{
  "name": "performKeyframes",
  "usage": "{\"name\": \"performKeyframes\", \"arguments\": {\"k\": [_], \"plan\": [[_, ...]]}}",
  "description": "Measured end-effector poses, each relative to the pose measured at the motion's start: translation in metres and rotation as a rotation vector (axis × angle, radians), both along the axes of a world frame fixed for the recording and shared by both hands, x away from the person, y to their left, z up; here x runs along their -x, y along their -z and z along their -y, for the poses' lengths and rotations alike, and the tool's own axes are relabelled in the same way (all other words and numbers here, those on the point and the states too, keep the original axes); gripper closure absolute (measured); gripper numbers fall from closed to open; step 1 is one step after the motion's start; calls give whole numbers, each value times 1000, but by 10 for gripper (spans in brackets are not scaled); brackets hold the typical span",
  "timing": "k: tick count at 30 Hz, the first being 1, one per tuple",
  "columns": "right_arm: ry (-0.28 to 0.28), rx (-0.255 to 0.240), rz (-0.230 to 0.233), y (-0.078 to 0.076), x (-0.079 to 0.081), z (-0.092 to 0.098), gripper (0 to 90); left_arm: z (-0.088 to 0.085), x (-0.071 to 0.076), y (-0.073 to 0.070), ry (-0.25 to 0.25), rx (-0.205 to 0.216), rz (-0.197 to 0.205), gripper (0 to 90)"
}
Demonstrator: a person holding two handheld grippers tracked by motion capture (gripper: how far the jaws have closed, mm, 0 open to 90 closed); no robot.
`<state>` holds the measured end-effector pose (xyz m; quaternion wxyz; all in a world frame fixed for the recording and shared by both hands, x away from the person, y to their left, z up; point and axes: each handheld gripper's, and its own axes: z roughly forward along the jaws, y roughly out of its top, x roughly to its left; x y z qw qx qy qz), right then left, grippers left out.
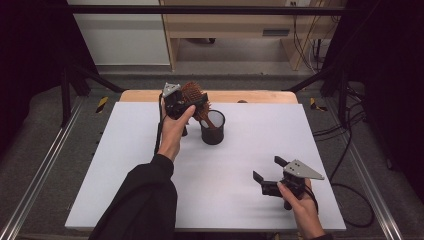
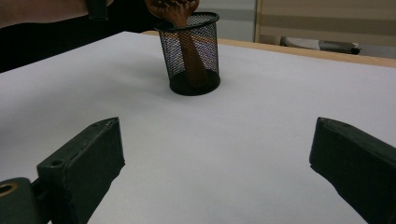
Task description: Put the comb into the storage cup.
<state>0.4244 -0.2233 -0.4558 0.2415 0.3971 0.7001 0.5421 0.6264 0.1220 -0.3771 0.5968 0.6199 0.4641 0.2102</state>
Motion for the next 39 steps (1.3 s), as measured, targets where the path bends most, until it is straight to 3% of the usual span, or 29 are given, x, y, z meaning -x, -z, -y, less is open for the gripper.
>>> {"name": "performKeyframes", "arguments": {"k": [9,39], "plan": [[-1,2,-1,0,0,0,36,-2,7,1,-15,-26,17,39],[-1,5,1,0,0,-1,36,-9,26,2,-27,-33,31,43]]}}
